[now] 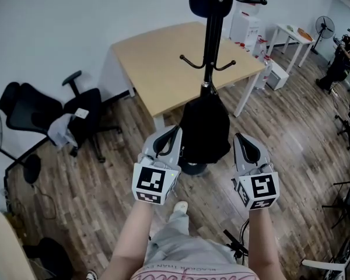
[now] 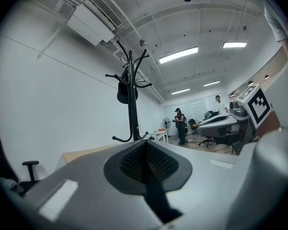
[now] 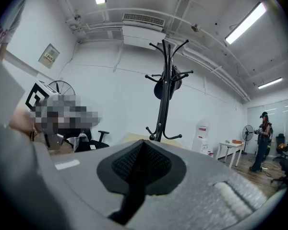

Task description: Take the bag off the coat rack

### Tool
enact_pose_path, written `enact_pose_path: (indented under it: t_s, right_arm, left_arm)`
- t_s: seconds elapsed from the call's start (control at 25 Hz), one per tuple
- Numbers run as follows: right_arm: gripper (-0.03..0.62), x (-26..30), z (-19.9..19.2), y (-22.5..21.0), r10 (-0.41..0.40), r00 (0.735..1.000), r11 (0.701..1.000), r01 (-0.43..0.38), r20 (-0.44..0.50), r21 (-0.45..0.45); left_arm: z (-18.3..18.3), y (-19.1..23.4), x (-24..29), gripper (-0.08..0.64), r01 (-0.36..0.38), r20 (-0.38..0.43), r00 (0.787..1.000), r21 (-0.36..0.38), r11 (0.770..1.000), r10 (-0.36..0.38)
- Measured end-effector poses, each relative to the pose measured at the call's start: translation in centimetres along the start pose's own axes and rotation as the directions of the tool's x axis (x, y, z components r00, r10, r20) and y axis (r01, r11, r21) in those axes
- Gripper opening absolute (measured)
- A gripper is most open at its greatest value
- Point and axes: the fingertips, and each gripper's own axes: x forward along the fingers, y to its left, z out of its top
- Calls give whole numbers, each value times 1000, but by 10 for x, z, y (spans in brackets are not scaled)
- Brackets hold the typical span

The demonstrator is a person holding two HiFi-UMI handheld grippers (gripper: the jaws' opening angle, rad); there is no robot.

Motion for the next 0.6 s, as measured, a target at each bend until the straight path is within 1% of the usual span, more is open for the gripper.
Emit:
enact_pose_path:
  t_s: [0.12,0.24,0.4,0.48,0.6]
  right_arm:
    - [12,21,0,-10,-8,1000,1000,8,4,10]
    - [83,40,-5,-16,-11,1000,1000,11,-9,27]
    - [176,58,-12,-25,-22,999,999,23,-24,46]
    - [236,64,-16,-28,-18,1000,998,19,-24,63]
    - [340,75,-23,-36,-33,999,995,36,-34,91]
  left_arm:
    - [-4,12,22,15,17,0,1000,-6,1000,-17]
    - [-9,23,42,31,35,-3,999,-11,999,-35]
    - [-20,33,65,78,64,-18,998,-30,998,-64]
    - [-28,37,76,135,77,-31,996,-58,995,-79]
    - [-35,43,91,285,83,-32,996,-111,990,-87]
